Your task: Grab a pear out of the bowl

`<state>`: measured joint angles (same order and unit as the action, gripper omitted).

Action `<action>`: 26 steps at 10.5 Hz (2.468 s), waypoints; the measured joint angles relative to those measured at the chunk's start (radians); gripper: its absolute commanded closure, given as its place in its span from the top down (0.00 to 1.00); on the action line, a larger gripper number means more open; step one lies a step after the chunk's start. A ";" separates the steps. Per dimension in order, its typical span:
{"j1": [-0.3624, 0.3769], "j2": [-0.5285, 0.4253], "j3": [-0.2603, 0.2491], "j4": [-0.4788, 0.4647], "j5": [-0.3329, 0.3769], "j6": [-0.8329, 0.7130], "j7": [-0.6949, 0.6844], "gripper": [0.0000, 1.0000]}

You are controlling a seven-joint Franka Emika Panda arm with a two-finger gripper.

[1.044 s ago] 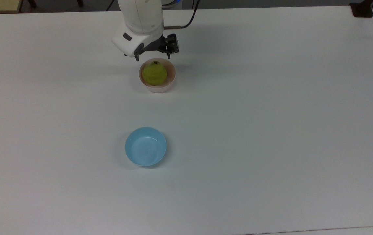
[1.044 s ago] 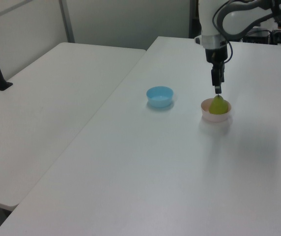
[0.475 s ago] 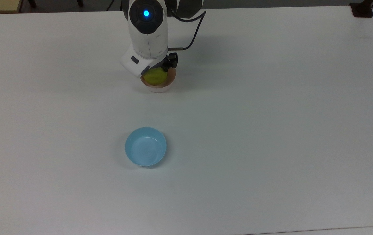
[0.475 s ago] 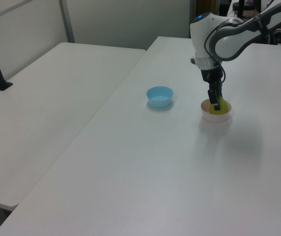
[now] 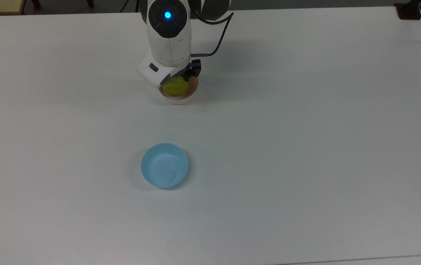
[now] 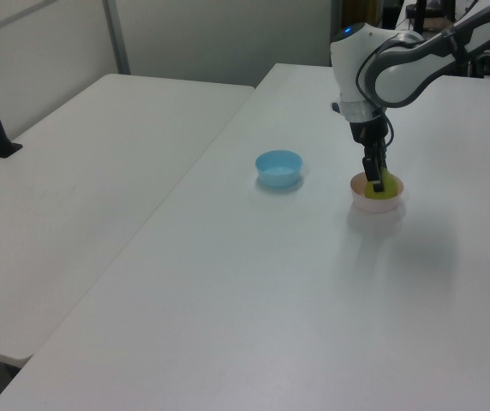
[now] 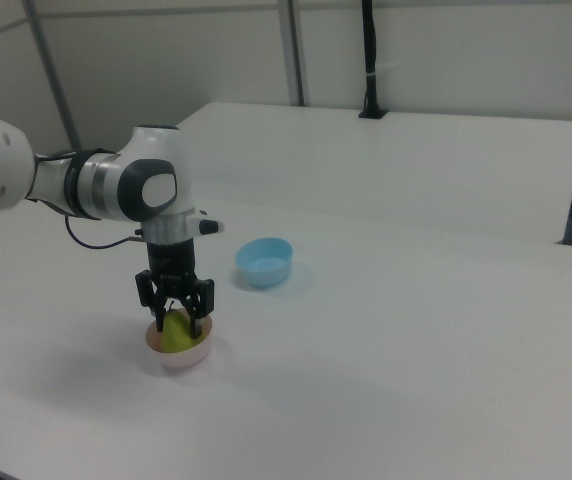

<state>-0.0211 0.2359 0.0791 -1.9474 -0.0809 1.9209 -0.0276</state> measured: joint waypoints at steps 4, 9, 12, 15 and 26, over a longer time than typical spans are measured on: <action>0.016 -0.025 0.001 0.008 -0.004 -0.016 0.000 0.24; 0.024 -0.066 -0.003 0.164 -0.003 -0.204 0.002 0.24; -0.070 -0.065 -0.029 0.201 -0.007 -0.210 -0.086 0.24; -0.142 -0.023 -0.121 0.201 -0.010 -0.161 -0.226 0.25; -0.213 0.049 -0.154 0.211 -0.072 -0.027 -0.249 1.00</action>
<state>-0.2341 0.2848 -0.0751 -1.7361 -0.1527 1.8939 -0.2766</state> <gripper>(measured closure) 0.000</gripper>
